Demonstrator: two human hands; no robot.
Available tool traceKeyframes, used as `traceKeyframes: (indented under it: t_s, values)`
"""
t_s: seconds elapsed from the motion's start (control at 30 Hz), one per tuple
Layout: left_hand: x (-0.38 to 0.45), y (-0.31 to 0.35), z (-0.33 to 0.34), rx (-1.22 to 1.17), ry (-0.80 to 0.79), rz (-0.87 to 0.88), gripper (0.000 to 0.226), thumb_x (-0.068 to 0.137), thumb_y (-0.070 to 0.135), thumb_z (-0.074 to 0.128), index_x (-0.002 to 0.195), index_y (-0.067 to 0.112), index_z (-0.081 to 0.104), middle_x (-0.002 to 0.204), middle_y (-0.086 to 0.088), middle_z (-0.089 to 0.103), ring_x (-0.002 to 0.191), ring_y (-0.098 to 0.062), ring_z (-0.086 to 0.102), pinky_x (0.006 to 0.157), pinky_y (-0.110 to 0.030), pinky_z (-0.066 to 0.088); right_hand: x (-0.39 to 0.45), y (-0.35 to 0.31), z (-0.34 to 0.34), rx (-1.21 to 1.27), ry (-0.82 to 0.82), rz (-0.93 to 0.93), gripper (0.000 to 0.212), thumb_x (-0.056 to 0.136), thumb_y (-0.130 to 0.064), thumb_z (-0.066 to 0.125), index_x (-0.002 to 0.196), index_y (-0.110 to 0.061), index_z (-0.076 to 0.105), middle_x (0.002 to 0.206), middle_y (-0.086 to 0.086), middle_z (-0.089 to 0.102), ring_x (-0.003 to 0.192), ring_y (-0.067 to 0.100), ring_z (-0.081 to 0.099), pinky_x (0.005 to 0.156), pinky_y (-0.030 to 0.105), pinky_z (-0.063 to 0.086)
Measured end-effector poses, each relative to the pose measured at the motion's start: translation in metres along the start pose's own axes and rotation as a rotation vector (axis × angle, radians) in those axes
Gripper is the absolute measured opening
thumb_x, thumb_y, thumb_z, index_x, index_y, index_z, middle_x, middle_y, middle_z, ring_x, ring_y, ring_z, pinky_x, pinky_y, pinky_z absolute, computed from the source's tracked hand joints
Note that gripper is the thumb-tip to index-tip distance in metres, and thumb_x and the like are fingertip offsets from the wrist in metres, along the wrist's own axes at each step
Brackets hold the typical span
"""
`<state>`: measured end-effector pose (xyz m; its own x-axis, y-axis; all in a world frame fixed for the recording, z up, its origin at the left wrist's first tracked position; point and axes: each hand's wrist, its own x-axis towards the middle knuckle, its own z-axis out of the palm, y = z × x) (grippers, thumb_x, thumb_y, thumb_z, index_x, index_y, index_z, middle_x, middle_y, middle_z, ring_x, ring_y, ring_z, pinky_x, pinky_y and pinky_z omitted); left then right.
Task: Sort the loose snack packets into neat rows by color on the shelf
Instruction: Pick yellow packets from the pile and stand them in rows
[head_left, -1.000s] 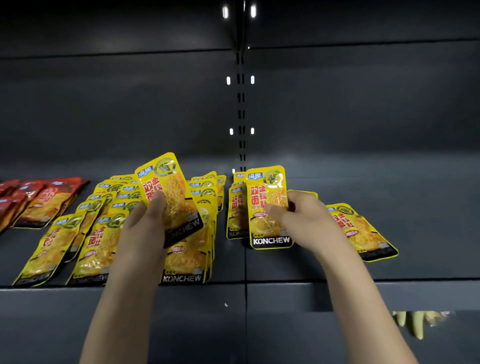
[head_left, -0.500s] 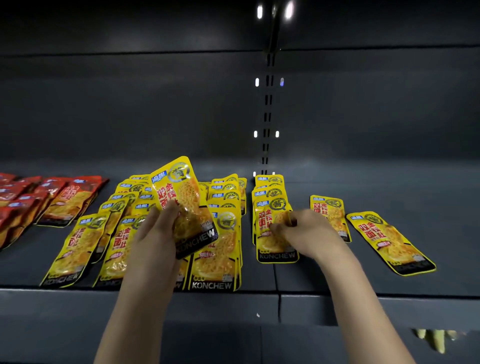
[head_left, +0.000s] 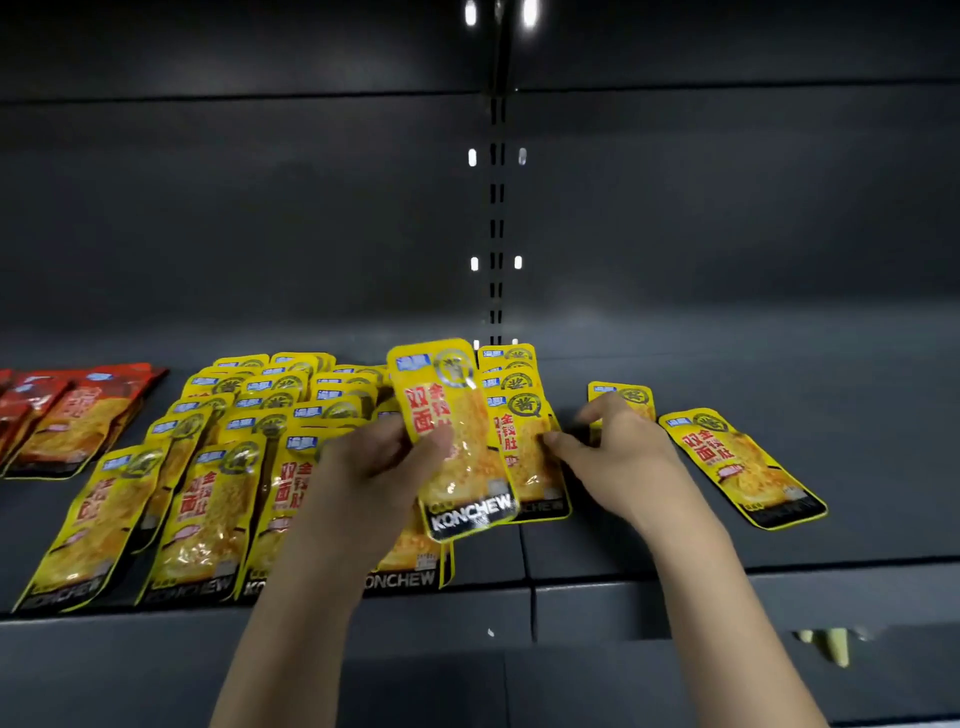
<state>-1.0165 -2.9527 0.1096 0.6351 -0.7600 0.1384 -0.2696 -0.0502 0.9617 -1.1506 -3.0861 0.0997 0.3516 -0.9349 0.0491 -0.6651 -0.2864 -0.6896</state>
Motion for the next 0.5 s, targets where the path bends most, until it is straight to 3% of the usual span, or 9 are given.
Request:
traceKeyframes:
  t_s: [0.07, 0.17, 0.3, 0.4, 0.5]
  values:
    - [0.003, 0.002, 0.011, 0.156, -0.094, 0.064, 0.019, 0.086, 0.030, 0.064, 0.081, 0.014, 0.072, 0.075, -0.003, 0.071, 0.066, -0.013, 0.062, 0.057, -0.013, 0.041, 0.000, 0.007, -0.005, 0.000, 0.021, 0.018, 0.033, 0.090, -0.038, 0.060, 0.114, -0.017, 0.052, 0.102, 0.005, 0.058, 0.104, 0.026, 0.055, 0.069, 0.024, 0.031]
    - [0.010, 0.000, 0.031, 0.289, -0.122, 0.129, 0.027, 0.079, 0.032, 0.071, 0.079, 0.005, 0.071, 0.074, -0.007, 0.071, 0.078, -0.024, 0.065, 0.069, -0.031, 0.048, 0.000, 0.017, -0.014, -0.004, 0.054, 0.040, 0.025, 0.092, -0.033, 0.057, 0.111, -0.018, 0.055, 0.108, 0.006, 0.062, 0.105, 0.026, 0.055, 0.070, 0.024, 0.032]
    - [0.016, -0.001, 0.046, 0.345, -0.059, 0.164, 0.024, 0.078, 0.025, 0.074, 0.071, 0.003, 0.069, 0.058, 0.002, 0.066, 0.056, -0.006, 0.060, 0.050, -0.012, 0.039, -0.001, 0.027, -0.024, -0.003, 0.107, 0.041, 0.017, 0.094, -0.029, 0.054, 0.107, -0.018, 0.059, 0.092, 0.003, 0.056, 0.087, 0.023, 0.049, 0.065, 0.025, 0.027]
    - [0.018, -0.004, 0.050, 0.498, 0.004, 0.202, 0.030, 0.076, 0.029, 0.076, 0.066, 0.002, 0.066, 0.062, -0.004, 0.065, 0.062, -0.018, 0.061, 0.048, -0.018, 0.034, -0.002, 0.035, -0.032, -0.012, 0.146, 0.048, 0.014, 0.095, -0.026, 0.051, 0.104, -0.019, 0.059, 0.081, -0.003, 0.049, 0.080, 0.019, 0.044, 0.063, 0.027, 0.026]
    - [0.016, -0.005, 0.056, 0.694, 0.014, 0.203, 0.037, 0.077, 0.039, 0.073, 0.064, 0.007, 0.061, 0.061, -0.002, 0.057, 0.061, -0.015, 0.052, 0.047, -0.018, 0.027, -0.002, 0.040, -0.038, -0.021, 0.160, 0.054, 0.015, 0.095, -0.023, 0.050, 0.105, -0.018, 0.059, 0.083, -0.003, 0.050, 0.081, 0.019, 0.045, 0.063, 0.028, 0.030]
